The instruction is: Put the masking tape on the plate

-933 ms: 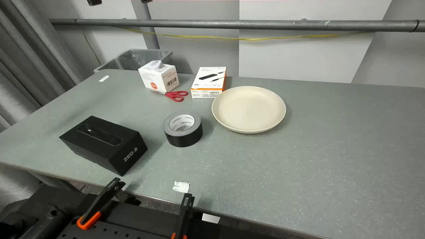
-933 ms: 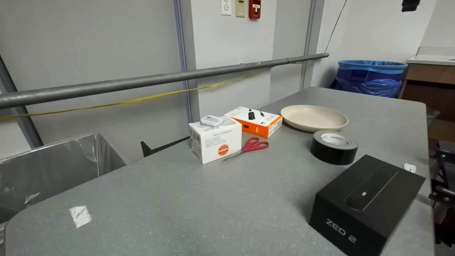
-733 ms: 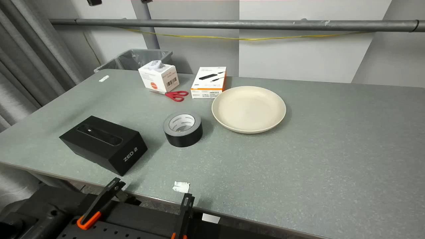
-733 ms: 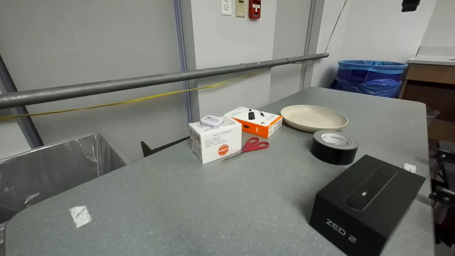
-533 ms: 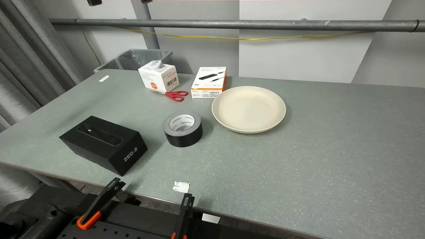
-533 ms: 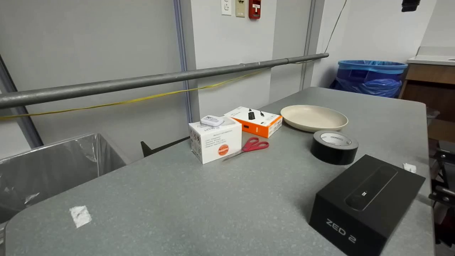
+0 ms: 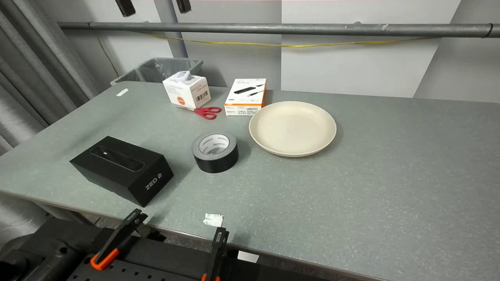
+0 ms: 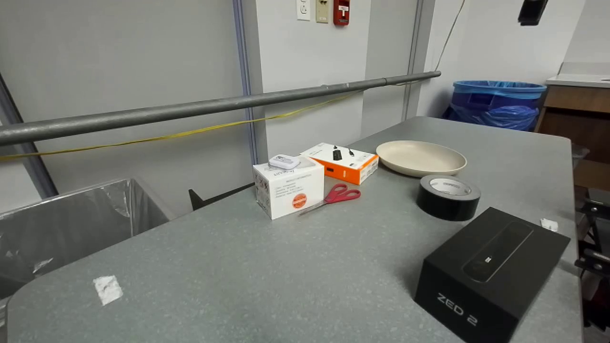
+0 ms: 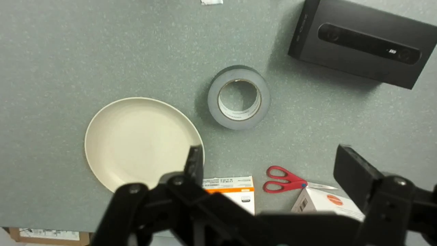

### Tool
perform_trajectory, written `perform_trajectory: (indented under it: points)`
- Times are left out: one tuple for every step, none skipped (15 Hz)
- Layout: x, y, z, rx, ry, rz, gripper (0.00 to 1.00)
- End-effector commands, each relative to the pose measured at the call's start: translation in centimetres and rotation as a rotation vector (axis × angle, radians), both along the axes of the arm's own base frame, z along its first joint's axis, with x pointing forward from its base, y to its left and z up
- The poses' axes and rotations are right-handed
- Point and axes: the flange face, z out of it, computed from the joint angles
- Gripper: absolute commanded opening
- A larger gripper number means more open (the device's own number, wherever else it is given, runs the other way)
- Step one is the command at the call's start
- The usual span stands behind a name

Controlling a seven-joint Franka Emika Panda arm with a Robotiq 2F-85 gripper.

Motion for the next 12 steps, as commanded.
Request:
perform_trajectory:
  points:
    - [2.0, -1.3, -6.5, -0.019, -0.029, -0.025, 1.0]
    - [2.3, -1.7, -8.6, -0.027, -0.034, -0.023, 1.0]
    - [2.6, -2.3, -10.6, -0.02, -0.025, -0.029, 1.0]
    - [2.8, -2.7, -12.5, -0.022, -0.017, -0.029, 1.0]
    - [2.9, -3.2, -14.1, -0.029, -0.01, -0.035, 1.0]
    - [2.9, -3.7, -15.7, -0.027, 0.008, -0.044, 1.0]
    - [3.0, -4.1, -17.0, -0.029, 0.02, -0.05, 1.0]
    - [3.1, -4.5, -17.9, -0.03, 0.039, -0.056, 1.0]
    - [3.0, -4.7, -18.1, -0.01, 0.079, -0.048, 1.0]
    - [2.4, -4.0, -17.5, -0.015, 0.056, -0.048, 1.0]
    - [2.4, -4.2, -18.2, -0.014, 0.073, -0.051, 1.0]
    - [2.5, -4.3, -18.5, -0.013, 0.081, -0.053, 1.0]
